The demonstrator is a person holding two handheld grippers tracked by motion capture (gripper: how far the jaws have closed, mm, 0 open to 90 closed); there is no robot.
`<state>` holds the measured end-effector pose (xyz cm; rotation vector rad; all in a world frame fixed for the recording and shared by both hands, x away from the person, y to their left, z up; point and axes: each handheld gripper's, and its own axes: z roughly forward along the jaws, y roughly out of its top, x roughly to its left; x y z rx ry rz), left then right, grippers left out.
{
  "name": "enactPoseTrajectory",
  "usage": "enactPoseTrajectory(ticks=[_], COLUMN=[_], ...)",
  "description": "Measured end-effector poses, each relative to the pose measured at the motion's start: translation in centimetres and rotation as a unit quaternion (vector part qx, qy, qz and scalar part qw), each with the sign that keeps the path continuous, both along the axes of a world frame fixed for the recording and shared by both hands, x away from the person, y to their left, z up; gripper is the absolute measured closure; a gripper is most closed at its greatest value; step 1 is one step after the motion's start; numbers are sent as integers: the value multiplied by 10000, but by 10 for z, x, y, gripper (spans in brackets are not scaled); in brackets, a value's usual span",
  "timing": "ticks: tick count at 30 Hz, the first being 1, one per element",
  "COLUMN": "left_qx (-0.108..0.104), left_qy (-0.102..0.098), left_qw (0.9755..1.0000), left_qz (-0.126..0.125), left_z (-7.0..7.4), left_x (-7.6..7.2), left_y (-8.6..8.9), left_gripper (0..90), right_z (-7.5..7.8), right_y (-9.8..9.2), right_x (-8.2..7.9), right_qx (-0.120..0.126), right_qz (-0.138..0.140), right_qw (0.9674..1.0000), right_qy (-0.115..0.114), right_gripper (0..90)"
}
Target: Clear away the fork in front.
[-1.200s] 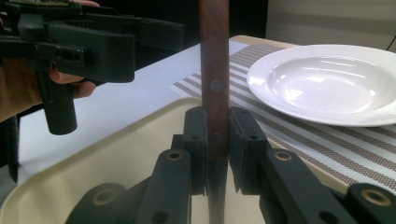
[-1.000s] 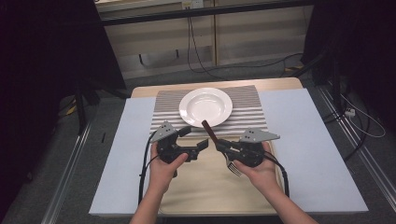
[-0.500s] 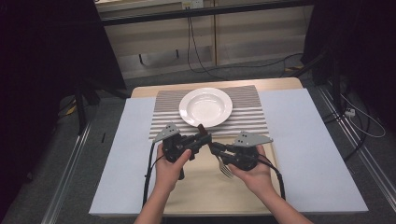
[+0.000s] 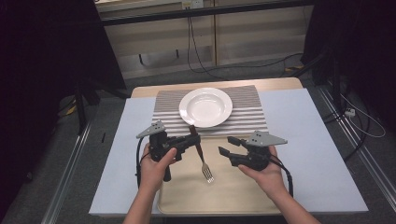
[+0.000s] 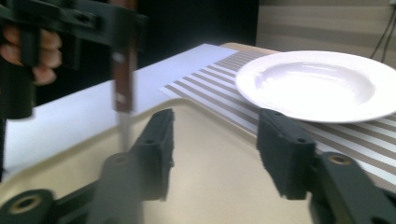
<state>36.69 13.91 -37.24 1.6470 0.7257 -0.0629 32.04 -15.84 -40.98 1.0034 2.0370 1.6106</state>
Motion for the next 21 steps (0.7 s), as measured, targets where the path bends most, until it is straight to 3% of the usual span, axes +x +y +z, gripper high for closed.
enactPoseTrajectory(ticks=[3, 5, 7, 21], left_qx=[-55, -45, 76, 253], left_qy=[89, 124, 144, 222], left_qw=[9999, 9999, 9998, 9994], left_qz=[-26, -42, -106, -120], left_z=[2, 2, 4, 9], left_x=[0, 0, -1, -1], left_y=[7, 9, 12, 31], left_gripper=[807, 807, 807, 808], right_z=[-3, -4, -6, -12], right_y=[-8, -10, -15, -41], right_x=[-1, -2, -4, -14], right_qx=[27, 36, -47, -268], right_qz=[-67, -70, -100, -268], right_qw=[10000, 10000, 9999, 9993], right_qy=[-46, -43, -34, 34], right_gripper=[352, 341, 285, 193])
